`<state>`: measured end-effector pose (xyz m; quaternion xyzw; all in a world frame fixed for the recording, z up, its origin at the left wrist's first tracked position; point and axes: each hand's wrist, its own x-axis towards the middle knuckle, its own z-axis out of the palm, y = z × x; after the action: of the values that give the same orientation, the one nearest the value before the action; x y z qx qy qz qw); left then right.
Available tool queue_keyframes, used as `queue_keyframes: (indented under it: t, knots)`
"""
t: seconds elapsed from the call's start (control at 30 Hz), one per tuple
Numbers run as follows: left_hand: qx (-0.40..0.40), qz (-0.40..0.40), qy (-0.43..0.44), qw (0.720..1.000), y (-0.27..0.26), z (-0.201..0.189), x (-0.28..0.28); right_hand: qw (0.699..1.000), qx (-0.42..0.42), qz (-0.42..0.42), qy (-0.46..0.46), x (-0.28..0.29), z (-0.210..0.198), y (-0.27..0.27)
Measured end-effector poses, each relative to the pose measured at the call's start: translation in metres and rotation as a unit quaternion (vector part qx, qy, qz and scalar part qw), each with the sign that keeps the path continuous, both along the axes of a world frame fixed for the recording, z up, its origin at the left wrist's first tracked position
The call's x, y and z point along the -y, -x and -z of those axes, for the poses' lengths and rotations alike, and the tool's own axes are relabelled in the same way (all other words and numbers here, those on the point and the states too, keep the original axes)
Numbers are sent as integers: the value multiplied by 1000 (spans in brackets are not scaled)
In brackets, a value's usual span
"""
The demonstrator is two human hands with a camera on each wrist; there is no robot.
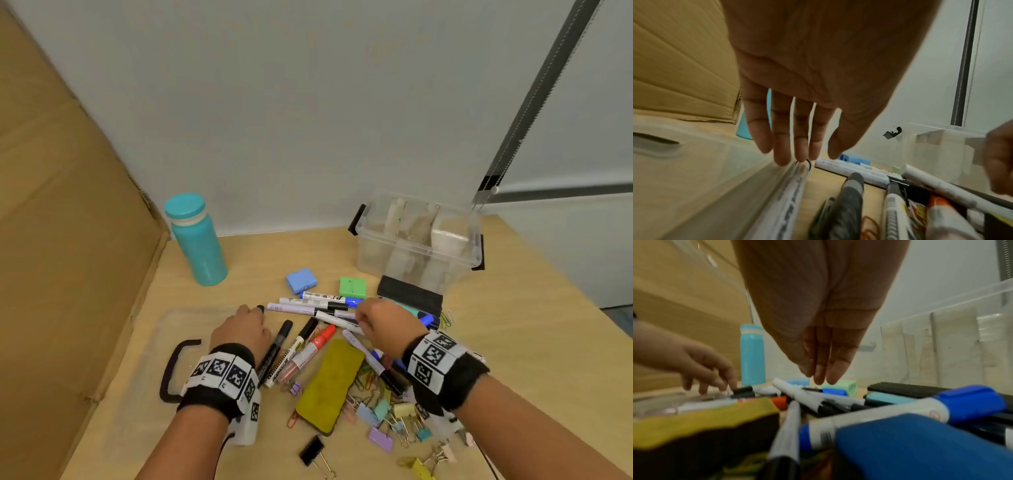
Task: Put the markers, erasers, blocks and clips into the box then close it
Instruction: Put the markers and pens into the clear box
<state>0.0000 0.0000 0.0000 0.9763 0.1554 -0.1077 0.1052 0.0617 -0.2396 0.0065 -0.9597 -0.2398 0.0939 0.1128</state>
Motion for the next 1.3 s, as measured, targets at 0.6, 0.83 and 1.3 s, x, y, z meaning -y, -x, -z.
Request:
queue_keyframes:
  t: [0.6,0.83,1.3]
  knots:
    - [-80,55,-58,994,-9,16,5,995,20,-48,88,-20,16,-10]
    - [-75,47,-24,996,-9,16,3,999,-36,4,13,-20,10,-10]
    - [33,-38,133,990,23,9,1,993,-36,34,107,20,20,-49]
